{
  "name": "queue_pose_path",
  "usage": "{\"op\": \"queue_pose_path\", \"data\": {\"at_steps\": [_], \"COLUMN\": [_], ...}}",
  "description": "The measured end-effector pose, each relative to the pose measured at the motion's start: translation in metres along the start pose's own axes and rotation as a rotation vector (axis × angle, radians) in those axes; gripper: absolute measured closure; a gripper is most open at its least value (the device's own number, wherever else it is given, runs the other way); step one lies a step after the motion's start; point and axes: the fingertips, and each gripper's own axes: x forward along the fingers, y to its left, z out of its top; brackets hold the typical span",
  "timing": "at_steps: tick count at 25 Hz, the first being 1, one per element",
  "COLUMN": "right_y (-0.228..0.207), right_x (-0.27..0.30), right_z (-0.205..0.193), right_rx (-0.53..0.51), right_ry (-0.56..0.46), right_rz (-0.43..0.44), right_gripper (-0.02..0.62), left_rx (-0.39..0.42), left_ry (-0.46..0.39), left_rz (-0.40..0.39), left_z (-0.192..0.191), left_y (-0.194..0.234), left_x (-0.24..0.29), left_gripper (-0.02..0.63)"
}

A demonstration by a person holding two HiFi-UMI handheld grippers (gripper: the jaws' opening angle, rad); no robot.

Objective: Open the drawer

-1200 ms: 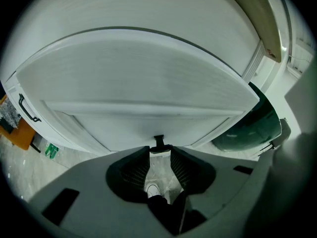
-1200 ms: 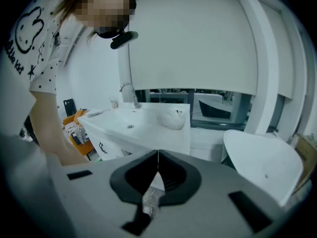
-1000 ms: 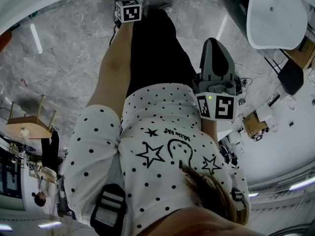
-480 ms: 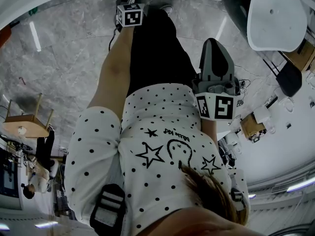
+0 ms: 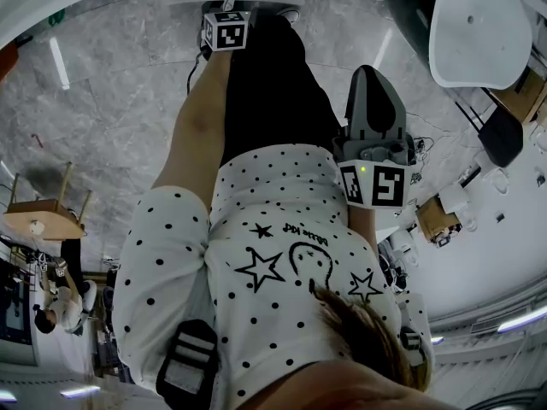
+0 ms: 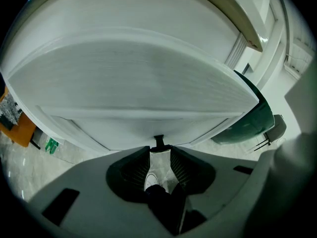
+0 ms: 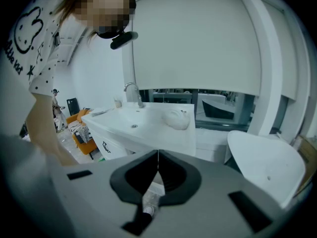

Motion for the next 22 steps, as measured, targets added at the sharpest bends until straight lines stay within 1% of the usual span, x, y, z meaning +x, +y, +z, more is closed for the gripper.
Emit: {"op": "queue_pose_path", "data": {"at_steps": [17, 22], "right_y": [0.005, 0.005], "right_x": [0.006, 0.005], "right_z": [-0.001, -0.002], "right_rx": [-0.001, -0.004], "right_ry": [0.009, 0.014], "right_rz": [0.012, 0.012], "right_gripper": [0.581, 0.581], "left_rx": [-0.005, 0.008], "left_ry": [0.014, 0.007], "left_rz": [-0.017, -0.028], "left_z": [-0.015, -0.016], "left_y": [-0.006, -0.006], "left_x": [-0.002, -0.003], "left_gripper": [0.476, 0.478]}}
